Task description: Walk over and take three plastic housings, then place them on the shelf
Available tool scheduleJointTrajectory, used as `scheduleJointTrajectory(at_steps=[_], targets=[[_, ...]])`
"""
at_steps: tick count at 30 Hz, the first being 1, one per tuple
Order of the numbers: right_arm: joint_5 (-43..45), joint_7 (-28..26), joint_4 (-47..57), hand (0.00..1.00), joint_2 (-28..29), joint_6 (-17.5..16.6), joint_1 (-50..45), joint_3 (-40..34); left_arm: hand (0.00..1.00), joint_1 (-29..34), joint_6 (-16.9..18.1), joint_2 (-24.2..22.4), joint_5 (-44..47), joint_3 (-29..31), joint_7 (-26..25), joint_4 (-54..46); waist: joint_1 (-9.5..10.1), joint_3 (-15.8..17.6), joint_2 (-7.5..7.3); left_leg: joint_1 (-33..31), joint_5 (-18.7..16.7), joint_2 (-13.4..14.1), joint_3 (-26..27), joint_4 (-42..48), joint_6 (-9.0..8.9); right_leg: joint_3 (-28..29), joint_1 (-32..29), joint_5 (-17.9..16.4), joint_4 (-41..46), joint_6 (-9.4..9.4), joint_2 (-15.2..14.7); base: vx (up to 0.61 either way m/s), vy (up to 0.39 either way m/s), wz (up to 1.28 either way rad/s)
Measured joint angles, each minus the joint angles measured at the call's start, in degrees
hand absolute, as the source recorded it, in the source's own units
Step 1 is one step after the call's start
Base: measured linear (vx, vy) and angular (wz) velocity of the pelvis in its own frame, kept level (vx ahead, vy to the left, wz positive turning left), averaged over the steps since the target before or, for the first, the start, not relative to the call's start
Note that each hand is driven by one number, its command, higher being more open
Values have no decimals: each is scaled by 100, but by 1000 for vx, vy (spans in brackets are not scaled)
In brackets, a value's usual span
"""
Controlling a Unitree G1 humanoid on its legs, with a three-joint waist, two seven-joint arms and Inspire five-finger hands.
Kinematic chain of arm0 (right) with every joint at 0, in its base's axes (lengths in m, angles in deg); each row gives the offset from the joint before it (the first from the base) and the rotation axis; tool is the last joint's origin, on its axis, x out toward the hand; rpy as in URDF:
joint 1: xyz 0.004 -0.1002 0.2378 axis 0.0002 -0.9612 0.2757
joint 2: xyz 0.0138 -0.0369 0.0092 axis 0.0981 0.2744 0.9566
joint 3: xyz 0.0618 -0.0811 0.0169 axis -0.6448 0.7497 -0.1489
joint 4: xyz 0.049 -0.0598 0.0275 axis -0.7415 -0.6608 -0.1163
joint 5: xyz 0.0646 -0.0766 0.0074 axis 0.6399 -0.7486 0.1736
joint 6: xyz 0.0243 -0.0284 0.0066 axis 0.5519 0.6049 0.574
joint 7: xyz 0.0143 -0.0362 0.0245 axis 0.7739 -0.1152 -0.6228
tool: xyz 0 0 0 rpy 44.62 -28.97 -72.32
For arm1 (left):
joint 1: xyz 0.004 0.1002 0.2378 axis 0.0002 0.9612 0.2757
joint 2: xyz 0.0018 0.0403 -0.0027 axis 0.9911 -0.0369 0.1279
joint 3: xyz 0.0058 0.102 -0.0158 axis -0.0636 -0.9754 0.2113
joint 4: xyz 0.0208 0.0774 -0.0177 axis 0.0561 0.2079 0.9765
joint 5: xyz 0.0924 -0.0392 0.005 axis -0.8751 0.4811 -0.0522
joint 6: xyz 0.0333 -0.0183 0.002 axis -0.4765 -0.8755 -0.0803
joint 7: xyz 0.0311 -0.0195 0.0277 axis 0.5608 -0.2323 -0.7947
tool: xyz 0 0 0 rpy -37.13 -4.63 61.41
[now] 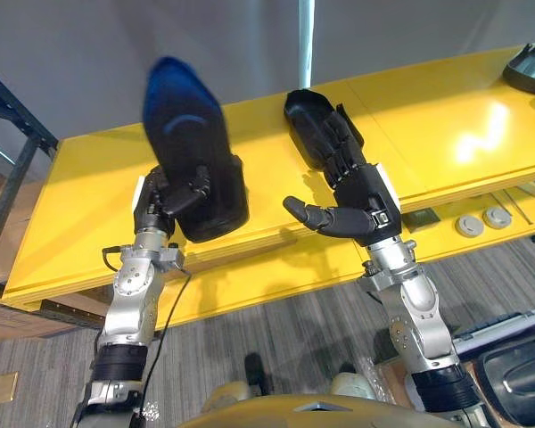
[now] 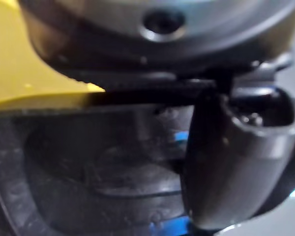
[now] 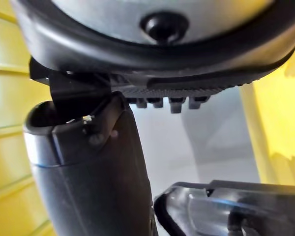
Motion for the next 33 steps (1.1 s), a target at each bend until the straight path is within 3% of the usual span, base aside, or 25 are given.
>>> scheduleJointTrajectory(at_steps=[5, 10, 17, 23, 28, 29, 33], targets=[[273, -314, -72, 100, -179, 412, 70, 263, 0, -432, -286, 177, 718, 2, 107, 541, -134, 5, 102, -55, 1, -33, 85, 3, 1, 149, -126, 32, 5, 34, -18, 6, 20, -8], [273, -516, -72, 100, -221, 497, 121, 488, 0, -657, -523, 409, 1058, 2, 229, 866, -267, 49, 235, -54, -2, -20, 154, 1, -2, 239, -198, 38, 2, 29, -2, -19, 14, -10], [265, -579, -55, 100, -560, 638, 328, 788, 0, -1280, -846, 724, 1016, -141, 233, 1386, -282, 130, 379, -132, -40, -5, 244, 2, -62, 367, -362, 43, 107, 21, 4, -11, 9, -7], [260, -516, -17, 100, -649, 745, 836, 923, 0, -1752, -951, 835, 951, -161, -9, 1486, -300, 420, 519, -265, 42, -28, 319, 2, -46, 471, -659, 27, 354, 13, -26, -10, 4, -6], [269, -588, 325, 100, -648, 745, 1126, 988, 0, -2097, -1008, 949, 962, 5, -118, 1454, -308, 772, 456, -395, 101, -46, 315, 3, -79, 518, -967, -82, 727, -22, -93, -30, -11, 2], [270, -587, 409, 100, -648, 746, 1178, 1016, 100, -2162, -1018, 954, 962, 6, -145, 1407, -293, 846, 442, -408, 114, -57, 293, 3, -85, 511, -1013, -139, 836, -23, -112, -42, -30, 13], [266, -539, 646, 100, -645, 747, 1416, 1247, 100, -2288, -1125, 958, 946, -7, -255, 1224, -293, 991, 415, -546, 205, -120, 162, 2, -65, 439, -1229, -295, 1186, -28, -207, -19, -35, 21]])
